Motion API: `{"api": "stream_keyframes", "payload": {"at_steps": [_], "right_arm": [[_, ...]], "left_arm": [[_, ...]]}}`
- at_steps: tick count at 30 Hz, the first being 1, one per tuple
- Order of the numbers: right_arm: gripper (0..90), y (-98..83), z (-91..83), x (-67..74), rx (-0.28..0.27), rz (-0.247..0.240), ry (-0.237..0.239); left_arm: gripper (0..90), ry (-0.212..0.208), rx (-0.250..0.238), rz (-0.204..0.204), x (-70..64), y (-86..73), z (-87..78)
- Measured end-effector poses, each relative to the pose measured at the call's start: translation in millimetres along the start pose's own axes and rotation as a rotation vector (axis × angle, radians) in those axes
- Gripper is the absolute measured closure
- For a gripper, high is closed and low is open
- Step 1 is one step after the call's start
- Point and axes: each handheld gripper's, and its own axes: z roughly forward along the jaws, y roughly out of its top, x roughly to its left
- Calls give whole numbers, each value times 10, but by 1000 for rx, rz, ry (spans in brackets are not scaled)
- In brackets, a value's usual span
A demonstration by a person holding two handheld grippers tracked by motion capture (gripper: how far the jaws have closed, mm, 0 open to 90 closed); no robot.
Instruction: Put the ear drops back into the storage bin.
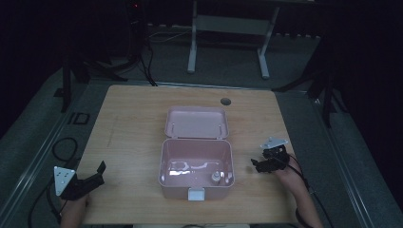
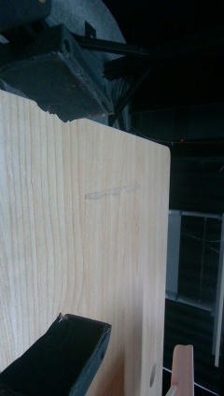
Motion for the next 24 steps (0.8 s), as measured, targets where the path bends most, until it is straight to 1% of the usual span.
{"api": "stream_keyframes", "payload": {"at_steps": [1,3,5,6,7,8,9,12,14,16,18,20,22,23,24], "right_arm": [[136,-31,2,1,-19,28,-23],[135,-79,3,-6,-39,64,-61],[135,-122,4,-13,-53,110,-98],[135,-140,1,-15,-62,124,-114],[135,-168,-3,-24,-78,156,-128],[135,-186,-3,-29,-88,177,-136],[135,-215,-8,-34,-105,201,-156],[135,-275,-3,-36,-131,249,-174],[135,-303,0,-21,-147,263,-195],[128,-334,3,-15,-164,281,-201],[128,-362,-6,-14,-181,302,-218],[127,-396,-26,-22,-214,331,-222],[127,-421,-45,-30,-240,352,-209],[127,-431,-52,-30,-248,358,-213],[127,-443,-62,-30,-264,366,-206]], "left_arm": [[5,1,0,0,-1,0,0],[5,1,1,1,-1,1,0],[5,1,2,1,-2,1,1],[5,1,1,1,-3,1,1],[5,2,2,1,-3,1,1],[4,1,2,1,-2,1,1],[4,2,2,1,-2,1,1],[4,3,1,1,-3,1,0],[5,2,0,1,-3,0,0],[5,2,2,1,-2,1,0],[5,1,2,1,-3,1,0],[4,1,1,1,-3,1,0],[5,1,1,2,-3,1,0],[5,1,1,2,-4,1,0],[5,1,1,2,-4,1,0]]}}
